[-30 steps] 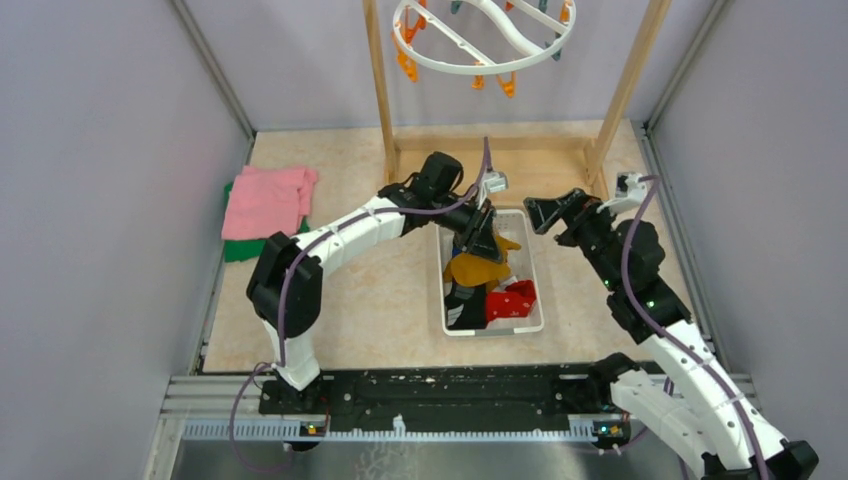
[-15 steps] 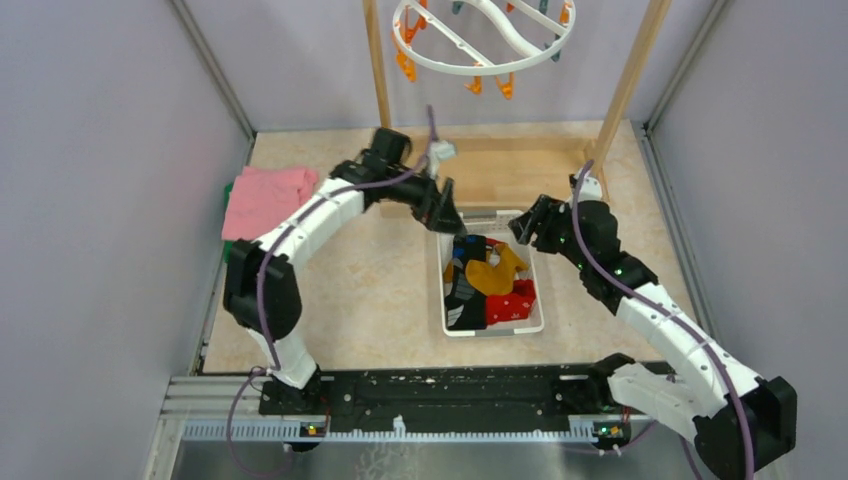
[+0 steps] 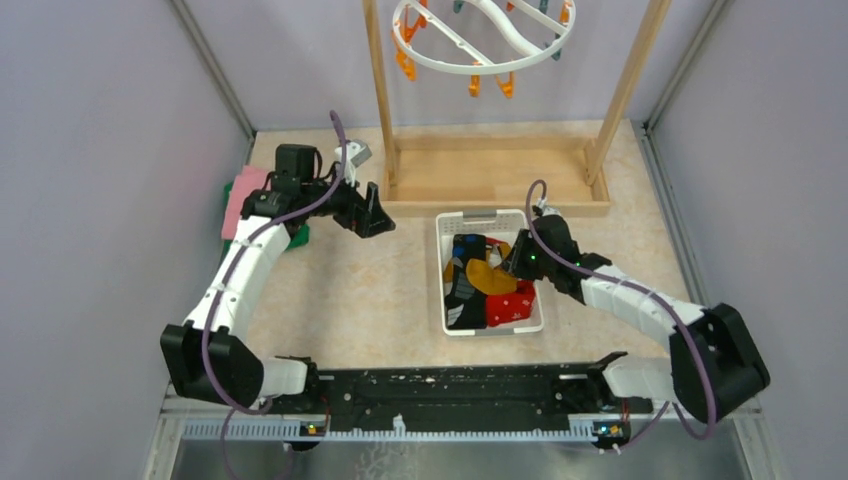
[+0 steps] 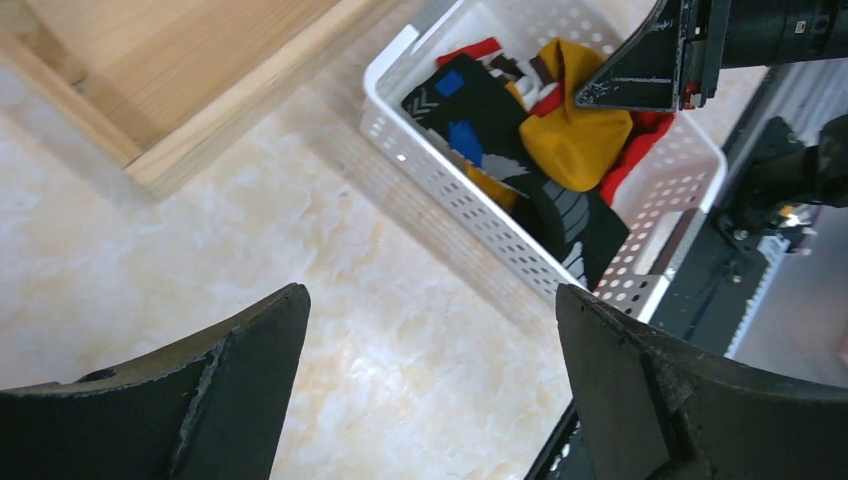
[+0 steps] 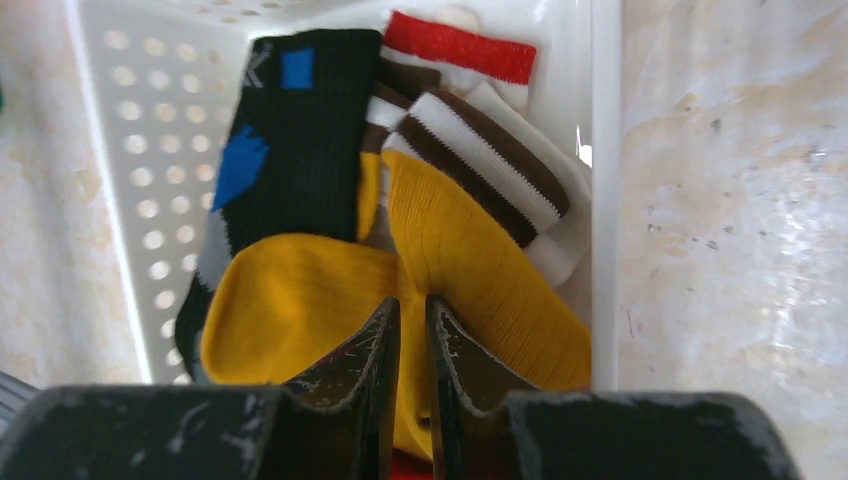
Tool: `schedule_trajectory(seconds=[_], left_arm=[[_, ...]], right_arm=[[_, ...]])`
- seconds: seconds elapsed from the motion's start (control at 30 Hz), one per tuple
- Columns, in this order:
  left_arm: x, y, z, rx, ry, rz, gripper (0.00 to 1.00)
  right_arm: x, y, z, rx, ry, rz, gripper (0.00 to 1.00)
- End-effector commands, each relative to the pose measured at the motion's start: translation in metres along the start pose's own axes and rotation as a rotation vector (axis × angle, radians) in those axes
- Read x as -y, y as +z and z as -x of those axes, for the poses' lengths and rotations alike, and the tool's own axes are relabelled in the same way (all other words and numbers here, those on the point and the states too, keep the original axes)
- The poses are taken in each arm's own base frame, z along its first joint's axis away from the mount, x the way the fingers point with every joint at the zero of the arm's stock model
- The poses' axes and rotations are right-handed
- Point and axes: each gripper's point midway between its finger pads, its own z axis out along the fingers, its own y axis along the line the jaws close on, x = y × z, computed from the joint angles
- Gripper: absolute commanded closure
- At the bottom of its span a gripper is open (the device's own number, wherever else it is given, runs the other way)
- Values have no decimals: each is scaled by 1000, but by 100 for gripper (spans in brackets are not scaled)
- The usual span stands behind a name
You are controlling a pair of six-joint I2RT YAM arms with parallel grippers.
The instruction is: Remove the socks clipped to the hanger
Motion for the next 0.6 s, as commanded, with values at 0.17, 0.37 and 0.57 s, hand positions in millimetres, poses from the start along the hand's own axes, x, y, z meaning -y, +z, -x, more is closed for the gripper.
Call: schedule_trajectory(seconds=[0.17, 0.37, 0.57], left_arm=[[-38, -26, 11, 53, 104, 278, 1], [-77, -32, 6, 62, 96, 446, 1], [-114, -45, 9, 94, 59, 588, 1]], right_arm=[[-11, 27, -11, -115, 14, 40, 89], [-47, -35, 81, 94, -56, 84, 40], [-16, -75, 142, 241, -51, -20, 1]])
